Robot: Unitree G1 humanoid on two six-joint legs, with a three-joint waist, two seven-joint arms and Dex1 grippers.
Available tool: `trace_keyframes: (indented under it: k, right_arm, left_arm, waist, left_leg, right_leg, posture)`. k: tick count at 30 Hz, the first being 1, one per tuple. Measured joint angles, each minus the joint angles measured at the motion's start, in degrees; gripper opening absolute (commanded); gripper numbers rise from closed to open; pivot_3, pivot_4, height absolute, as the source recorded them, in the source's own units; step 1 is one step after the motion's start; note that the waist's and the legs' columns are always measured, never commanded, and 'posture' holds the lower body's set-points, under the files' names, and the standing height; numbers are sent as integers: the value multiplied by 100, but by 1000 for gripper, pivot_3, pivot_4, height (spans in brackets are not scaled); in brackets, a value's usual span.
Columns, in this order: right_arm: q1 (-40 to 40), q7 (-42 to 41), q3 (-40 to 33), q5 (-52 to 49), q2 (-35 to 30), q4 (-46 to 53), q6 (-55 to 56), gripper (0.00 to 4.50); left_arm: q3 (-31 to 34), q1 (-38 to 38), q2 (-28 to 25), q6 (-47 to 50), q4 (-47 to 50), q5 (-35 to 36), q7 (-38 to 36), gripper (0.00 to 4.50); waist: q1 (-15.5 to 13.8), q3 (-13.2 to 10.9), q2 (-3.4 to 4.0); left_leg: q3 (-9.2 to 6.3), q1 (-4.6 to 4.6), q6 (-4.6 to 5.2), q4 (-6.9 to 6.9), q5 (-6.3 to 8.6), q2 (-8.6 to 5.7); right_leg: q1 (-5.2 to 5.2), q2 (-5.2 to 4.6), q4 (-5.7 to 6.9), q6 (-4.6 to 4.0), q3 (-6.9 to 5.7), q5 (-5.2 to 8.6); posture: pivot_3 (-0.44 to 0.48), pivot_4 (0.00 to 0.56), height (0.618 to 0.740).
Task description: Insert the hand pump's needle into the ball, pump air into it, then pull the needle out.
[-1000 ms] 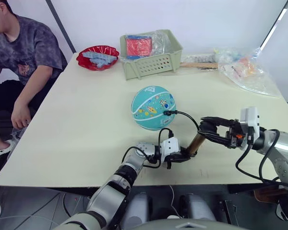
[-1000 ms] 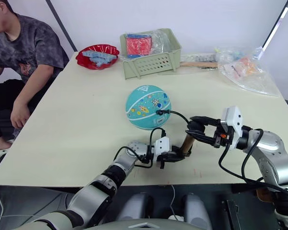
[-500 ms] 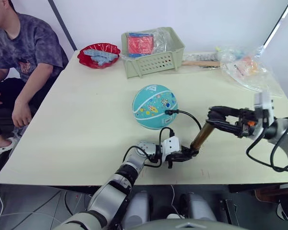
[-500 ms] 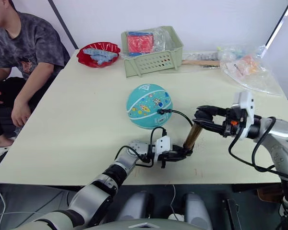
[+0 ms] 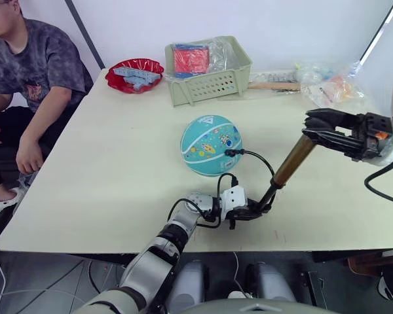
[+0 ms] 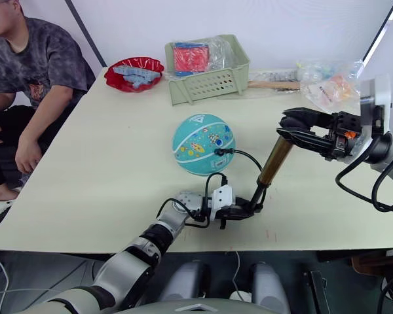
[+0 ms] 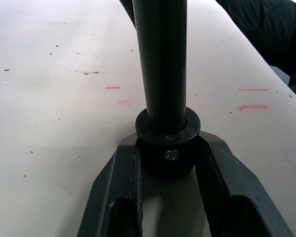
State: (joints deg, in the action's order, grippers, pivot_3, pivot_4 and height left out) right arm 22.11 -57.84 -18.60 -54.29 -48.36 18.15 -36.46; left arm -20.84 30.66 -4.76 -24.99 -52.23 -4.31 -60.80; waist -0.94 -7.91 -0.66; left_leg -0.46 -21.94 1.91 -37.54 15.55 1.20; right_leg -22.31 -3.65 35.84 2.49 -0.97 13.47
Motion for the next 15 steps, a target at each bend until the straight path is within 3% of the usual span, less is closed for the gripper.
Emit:
trace_keyframes:
  k: [6,15]
  right_arm:
    - [-600,-216,209,490,13,252,559,1687]
    - [-1279,-291,1047,1454,637,165,1521,1687]
  left_arm:
    - [-4,-28,-18,0,4,-5,17,1070]
    - [-20,-54,-48,1,5,-24,53,1070]
  waist:
    - [10,12,-4]
    - [14,57,-38]
  left_leg:
    - [0,8,0,1,0,2]
    - [-3,17,0,6,0,5]
  right_leg:
    - [6,4,0,1,-1,1]
    - [12,9,0,0,-3,2]
  posture:
    - [0,150,738]
    - [0,150,738]
